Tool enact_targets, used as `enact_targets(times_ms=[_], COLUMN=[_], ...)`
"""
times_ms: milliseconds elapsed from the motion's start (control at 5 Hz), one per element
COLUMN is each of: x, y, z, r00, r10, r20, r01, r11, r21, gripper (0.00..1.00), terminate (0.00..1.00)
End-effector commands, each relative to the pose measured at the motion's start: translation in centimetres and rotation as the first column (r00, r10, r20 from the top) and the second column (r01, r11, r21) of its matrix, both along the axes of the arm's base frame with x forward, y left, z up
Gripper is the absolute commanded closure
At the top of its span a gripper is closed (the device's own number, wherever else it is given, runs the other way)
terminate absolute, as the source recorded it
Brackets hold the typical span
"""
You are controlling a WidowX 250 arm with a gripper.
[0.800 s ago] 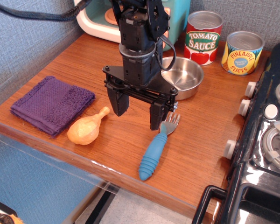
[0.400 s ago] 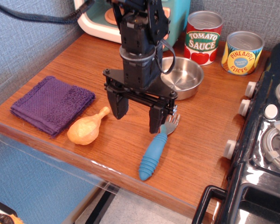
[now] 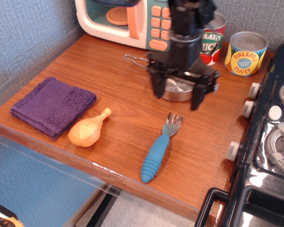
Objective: Place the pot on top of the purple cloth.
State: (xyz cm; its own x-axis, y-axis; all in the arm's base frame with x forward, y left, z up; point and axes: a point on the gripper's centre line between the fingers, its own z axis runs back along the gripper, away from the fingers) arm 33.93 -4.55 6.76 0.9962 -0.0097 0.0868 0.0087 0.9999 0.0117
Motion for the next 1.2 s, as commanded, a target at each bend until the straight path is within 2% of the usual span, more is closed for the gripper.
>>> enact_targets(times_ms=[0, 400, 800, 1000], x=[6.9, 9.5, 10.4, 10.4], y=[-2.5, -1.5, -0.9, -0.5], z=[1.3, 0.4, -1.8, -2.5], r00=[0.996, 0.995, 0.996, 0.995], r10=[0.002, 0.057, 0.087, 0.097], r20=[0.087, 0.083, 0.021, 0.011], r01=[-0.004, -0.059, -0.088, -0.097], r11=[1.000, 0.998, 0.995, 0.995], r21=[0.017, 0.025, 0.037, 0.028], gripper=[0.00, 0.00, 0.00, 1.00], terminate=[0.00, 0.00, 0.00, 0.00])
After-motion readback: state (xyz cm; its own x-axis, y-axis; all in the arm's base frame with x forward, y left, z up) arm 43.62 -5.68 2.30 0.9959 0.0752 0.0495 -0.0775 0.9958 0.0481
